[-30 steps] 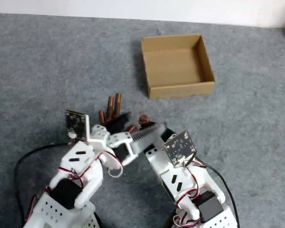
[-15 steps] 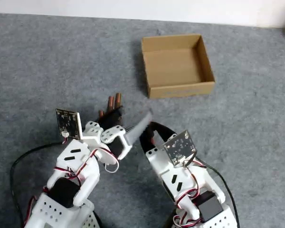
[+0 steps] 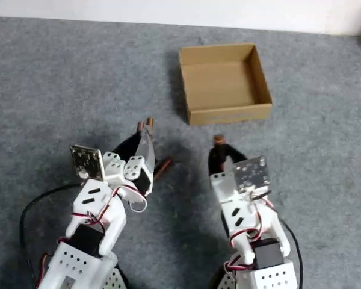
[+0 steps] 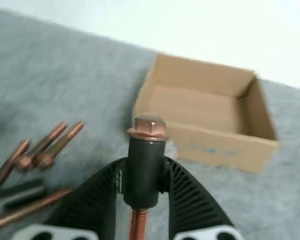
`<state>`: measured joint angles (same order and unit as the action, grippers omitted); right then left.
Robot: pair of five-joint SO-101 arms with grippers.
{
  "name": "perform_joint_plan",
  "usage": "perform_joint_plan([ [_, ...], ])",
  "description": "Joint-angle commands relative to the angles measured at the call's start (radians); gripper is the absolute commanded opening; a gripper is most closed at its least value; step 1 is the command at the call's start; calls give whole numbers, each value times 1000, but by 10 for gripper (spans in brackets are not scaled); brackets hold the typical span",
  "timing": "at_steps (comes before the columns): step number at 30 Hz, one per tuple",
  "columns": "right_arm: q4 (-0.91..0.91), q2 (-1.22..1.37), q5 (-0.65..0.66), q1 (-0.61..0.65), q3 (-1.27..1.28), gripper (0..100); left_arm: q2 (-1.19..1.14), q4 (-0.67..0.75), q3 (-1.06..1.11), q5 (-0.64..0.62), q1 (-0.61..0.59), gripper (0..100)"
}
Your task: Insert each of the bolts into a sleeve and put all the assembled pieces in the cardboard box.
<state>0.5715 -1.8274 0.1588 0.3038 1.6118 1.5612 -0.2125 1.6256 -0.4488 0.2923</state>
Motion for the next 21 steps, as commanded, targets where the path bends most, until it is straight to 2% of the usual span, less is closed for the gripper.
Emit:
perform_joint_plan([
  [1, -67, 1, 11, -58, -59, 4, 4, 71, 5, 46, -21, 7],
  [5, -67, 50, 11, -62, -151, 4, 4, 71, 7, 51, -42, 7],
  [8, -67, 239, 11, -62, -286, 4, 4, 71, 7, 51, -44, 7],
  [16, -56, 1110, 11, -88, -983, 5, 4, 71, 10, 52, -53, 7],
  [21, 87, 1730, 11, -168, -1526, 5, 4, 71, 12, 52, -53, 7],
])
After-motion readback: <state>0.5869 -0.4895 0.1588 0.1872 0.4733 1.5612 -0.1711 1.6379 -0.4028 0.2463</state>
